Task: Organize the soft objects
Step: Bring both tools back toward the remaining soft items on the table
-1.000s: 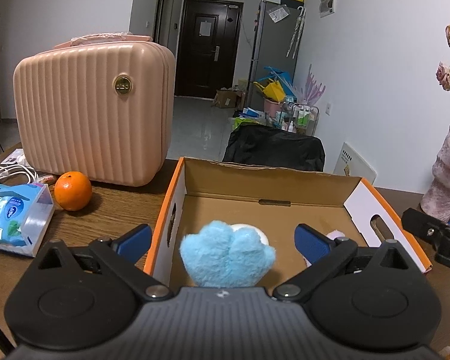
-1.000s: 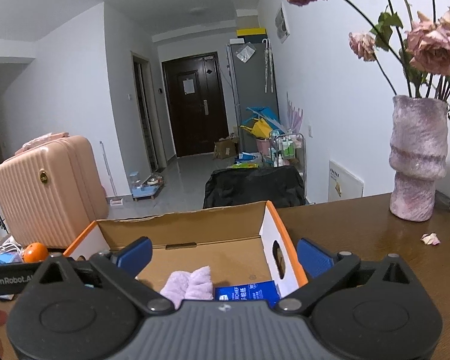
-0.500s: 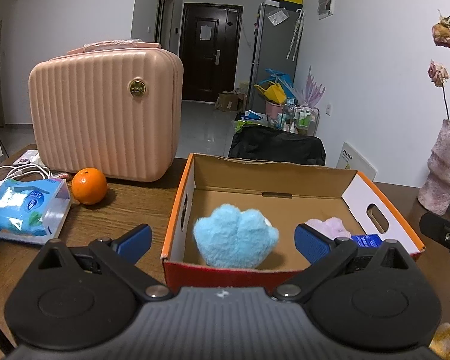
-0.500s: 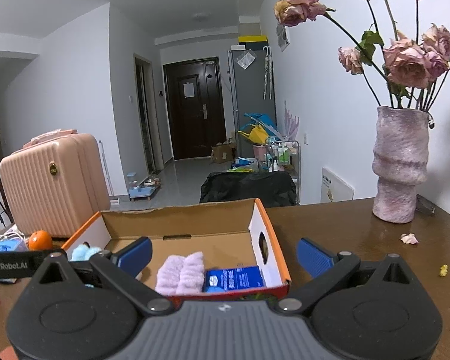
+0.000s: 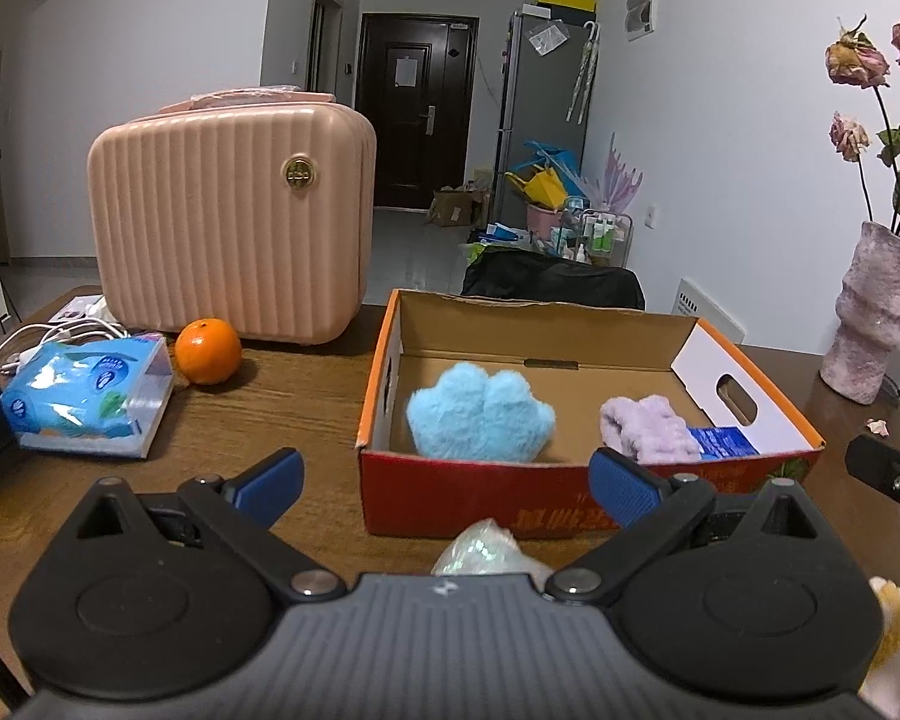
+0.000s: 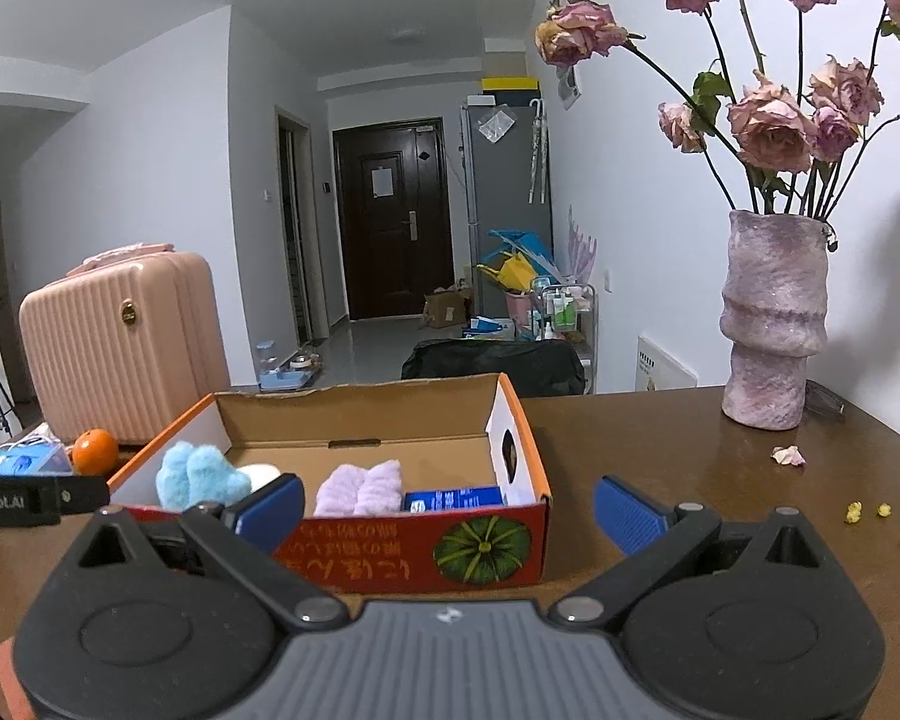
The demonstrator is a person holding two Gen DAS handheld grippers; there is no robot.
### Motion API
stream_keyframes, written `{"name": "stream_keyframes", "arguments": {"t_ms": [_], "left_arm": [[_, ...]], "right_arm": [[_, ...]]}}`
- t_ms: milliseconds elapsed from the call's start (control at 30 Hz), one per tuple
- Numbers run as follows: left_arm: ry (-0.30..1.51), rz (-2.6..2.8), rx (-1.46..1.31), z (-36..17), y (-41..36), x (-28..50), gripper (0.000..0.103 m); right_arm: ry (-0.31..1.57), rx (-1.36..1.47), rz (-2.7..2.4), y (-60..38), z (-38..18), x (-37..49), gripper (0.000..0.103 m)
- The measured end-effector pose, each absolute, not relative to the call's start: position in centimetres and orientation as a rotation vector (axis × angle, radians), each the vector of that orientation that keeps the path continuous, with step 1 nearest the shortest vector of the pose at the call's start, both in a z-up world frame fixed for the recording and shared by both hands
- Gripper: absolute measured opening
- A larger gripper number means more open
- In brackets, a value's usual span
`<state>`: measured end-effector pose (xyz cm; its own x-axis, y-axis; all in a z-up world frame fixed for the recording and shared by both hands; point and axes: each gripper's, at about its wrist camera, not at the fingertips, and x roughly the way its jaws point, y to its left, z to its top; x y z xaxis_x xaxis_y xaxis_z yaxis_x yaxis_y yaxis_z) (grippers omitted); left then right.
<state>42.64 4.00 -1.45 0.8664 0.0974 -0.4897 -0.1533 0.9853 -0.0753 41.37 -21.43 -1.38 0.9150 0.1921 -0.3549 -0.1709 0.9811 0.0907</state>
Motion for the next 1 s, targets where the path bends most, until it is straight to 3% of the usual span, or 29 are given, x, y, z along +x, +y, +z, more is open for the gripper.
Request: {"name": "stream_keyframes", "arguments": {"t_ms": [1000], "left_arm": [[0.536, 0.111, -0.084, -3.1, 4.7, 32.3, 0.103]], "right_arm": [[0.395, -0.048, 0.274, -19.8, -4.0, 30.3, 0.103]]}}
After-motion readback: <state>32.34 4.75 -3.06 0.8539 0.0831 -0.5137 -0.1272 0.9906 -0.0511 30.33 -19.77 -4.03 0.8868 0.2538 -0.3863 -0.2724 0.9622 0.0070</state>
